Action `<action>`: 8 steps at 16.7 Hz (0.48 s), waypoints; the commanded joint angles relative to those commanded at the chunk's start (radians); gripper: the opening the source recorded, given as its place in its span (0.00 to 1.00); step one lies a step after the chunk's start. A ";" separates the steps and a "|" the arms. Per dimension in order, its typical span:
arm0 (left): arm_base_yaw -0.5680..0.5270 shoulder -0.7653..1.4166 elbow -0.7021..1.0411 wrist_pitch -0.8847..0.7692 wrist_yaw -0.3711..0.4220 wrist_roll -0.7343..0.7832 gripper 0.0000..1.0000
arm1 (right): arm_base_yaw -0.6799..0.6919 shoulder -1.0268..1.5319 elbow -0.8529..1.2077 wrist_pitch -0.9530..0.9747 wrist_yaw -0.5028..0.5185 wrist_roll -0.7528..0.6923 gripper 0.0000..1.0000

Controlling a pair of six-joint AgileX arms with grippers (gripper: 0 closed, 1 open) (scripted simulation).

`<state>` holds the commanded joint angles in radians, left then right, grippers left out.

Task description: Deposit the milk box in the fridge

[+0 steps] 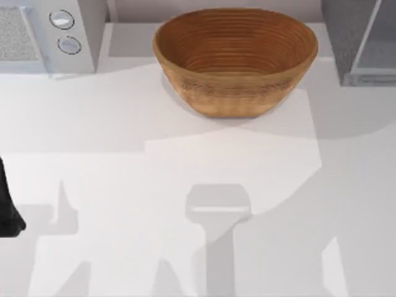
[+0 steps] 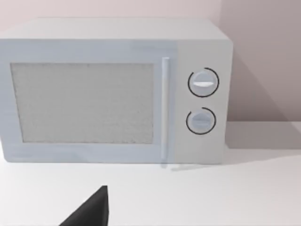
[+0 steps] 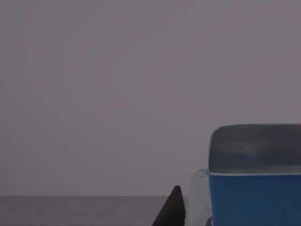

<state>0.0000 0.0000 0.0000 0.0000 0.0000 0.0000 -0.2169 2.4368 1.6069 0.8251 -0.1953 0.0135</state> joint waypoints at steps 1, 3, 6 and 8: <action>0.000 0.000 0.000 0.000 0.000 0.000 1.00 | 0.000 0.000 0.000 0.000 0.000 0.000 0.38; 0.000 0.000 0.000 0.000 0.000 0.000 1.00 | 0.000 0.000 0.000 0.000 0.000 0.000 0.53; 0.000 0.000 0.000 0.000 0.000 0.000 1.00 | 0.000 0.000 0.000 0.000 0.000 0.000 0.75; 0.000 0.000 0.000 0.000 0.000 0.000 1.00 | 0.000 0.000 0.000 0.000 0.000 0.000 0.90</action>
<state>0.0000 0.0000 0.0000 0.0000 0.0000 0.0000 -0.2169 2.4368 1.6069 0.8251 -0.1953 0.0135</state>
